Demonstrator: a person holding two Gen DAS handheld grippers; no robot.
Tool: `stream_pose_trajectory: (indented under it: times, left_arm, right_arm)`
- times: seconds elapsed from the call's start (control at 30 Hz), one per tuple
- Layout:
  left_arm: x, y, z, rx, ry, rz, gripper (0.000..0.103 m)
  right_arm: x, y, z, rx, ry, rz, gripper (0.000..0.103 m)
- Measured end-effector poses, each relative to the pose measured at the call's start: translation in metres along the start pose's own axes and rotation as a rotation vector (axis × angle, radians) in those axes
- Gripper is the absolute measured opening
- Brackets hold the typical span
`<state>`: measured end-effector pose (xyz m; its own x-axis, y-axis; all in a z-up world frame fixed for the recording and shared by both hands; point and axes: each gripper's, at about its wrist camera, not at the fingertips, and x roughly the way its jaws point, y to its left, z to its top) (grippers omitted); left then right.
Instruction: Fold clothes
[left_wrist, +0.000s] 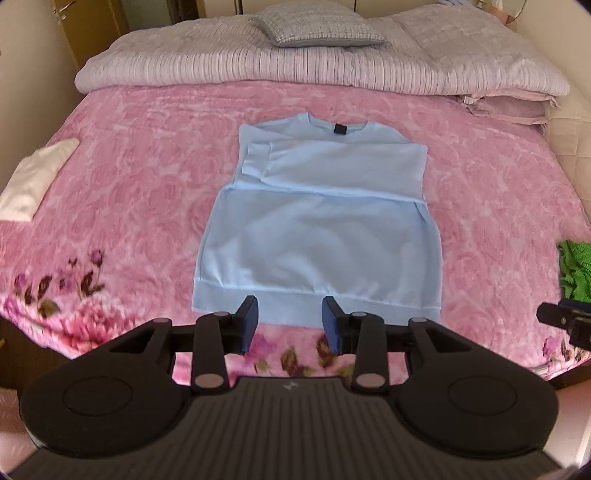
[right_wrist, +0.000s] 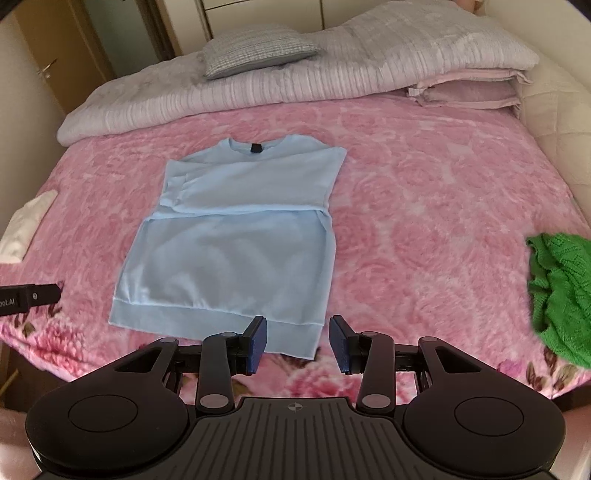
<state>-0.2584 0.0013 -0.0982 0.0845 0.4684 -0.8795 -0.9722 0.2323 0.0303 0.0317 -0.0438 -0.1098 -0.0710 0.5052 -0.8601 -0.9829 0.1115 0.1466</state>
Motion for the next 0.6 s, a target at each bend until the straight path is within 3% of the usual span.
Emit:
stream_pose_trajectory:
  times: [0.3,0.6]
  left_arm:
    - [-0.001,-0.001,-0.029,-0.043,0.059,0.044,0.035]
    - [0.018,0.017,-0.030,-0.054,0.108,0.069,0.036]
  right_arm:
    - [0.010,0.000,-0.012,-0.059,0.056,0.071,0.041]
    - [0.020,0.009,-0.010,-0.073,0.072,0.081,0.041]
